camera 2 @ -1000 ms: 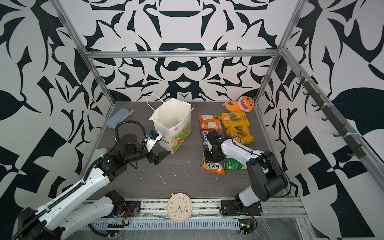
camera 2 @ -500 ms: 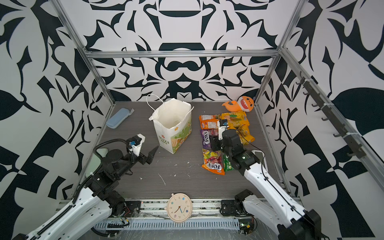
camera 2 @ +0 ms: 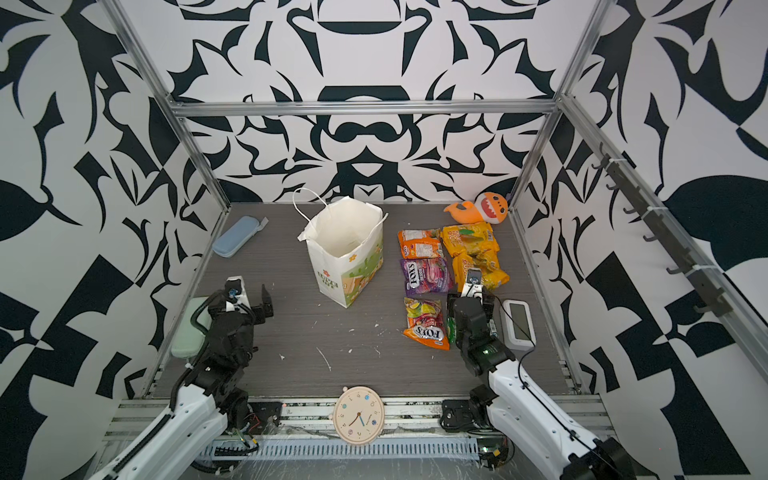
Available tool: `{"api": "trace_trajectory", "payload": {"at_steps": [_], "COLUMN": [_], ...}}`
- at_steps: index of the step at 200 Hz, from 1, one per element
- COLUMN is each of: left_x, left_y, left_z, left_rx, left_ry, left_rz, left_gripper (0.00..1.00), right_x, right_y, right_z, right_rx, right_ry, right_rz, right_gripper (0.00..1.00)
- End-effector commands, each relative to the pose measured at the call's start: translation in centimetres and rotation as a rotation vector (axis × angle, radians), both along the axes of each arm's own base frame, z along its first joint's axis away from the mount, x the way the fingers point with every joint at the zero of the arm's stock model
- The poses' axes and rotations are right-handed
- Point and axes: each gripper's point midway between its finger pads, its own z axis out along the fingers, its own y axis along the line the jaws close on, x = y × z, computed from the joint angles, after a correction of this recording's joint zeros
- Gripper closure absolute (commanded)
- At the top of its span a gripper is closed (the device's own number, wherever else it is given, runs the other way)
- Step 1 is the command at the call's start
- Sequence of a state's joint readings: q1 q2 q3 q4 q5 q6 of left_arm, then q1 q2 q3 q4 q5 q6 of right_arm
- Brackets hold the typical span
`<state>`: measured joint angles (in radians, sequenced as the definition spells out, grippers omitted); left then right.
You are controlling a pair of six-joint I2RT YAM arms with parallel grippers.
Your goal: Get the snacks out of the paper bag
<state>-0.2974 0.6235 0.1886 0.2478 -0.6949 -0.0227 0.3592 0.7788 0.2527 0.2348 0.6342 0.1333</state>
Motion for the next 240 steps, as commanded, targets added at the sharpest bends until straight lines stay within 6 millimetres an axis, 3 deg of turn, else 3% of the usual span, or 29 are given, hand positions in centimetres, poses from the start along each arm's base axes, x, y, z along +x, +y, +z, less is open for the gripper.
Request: {"api": "trace_trajectory", "payload": {"at_steps": [1, 26, 53, 64, 119, 125, 145, 205, 224, 240], "left_x": [1.5, 3.5, 4.8, 5.5, 6.9, 7.0, 7.8, 9.0, 9.6, 11.2], "left_y": [2.4, 2.8, 3.7, 3.0, 1.7, 1.7, 0.7, 0.3, -0.1, -0.1], "left_z": [-0.2, -1.5, -2.8, -3.0, -2.0, -2.9, -3.6, -5.4, -6.5, -7.3], "left_rx": [-0.125, -0.143, -0.133, -0.129, -0.139, -0.145, -0.137, -0.13, -0.143, -0.154], "left_ry": [0.005, -0.008, -0.018, 0.005, -0.125, -0.105, -0.101, -0.107, -0.007, 0.087], "left_rz": [0.118, 0.097, 0.132, 0.091, -0.047, -0.054, -0.128, -0.161, -0.183, -0.185], "left_gripper": [0.01, 0.01, 0.01, 0.01, 0.01, 0.01, 0.01, 0.01, 0.01, 0.01], "right_x": [1.6, 3.3, 5.4, 5.9, 6.9, 7.0, 7.5, 8.5, 8.7, 9.0], "right_y": [-1.7, -1.2, -1.5, -1.6, 0.0, 0.2, 0.7, 0.7, 0.5, 0.3], "right_z": [2.2, 0.8, -2.0, -2.9, -2.9, -3.1, -4.1, -5.8, -6.1, -6.1], "right_rx": [0.006, 0.0, 0.024, 0.034, -0.017, -0.007, -0.005, 0.018, 0.024, 0.029], "right_ry": [-0.142, -0.151, -0.071, -0.042, -0.082, -0.093, -0.075, -0.025, -0.011, 0.003], "right_rz": [-0.089, -0.05, -0.035, -0.028, 0.115, 0.135, 0.176, 0.19, 0.183, 0.173], "right_gripper": [0.25, 0.24, 0.25, 0.26, 0.26, 0.26, 0.26, 0.25, 0.25, 0.25]}}
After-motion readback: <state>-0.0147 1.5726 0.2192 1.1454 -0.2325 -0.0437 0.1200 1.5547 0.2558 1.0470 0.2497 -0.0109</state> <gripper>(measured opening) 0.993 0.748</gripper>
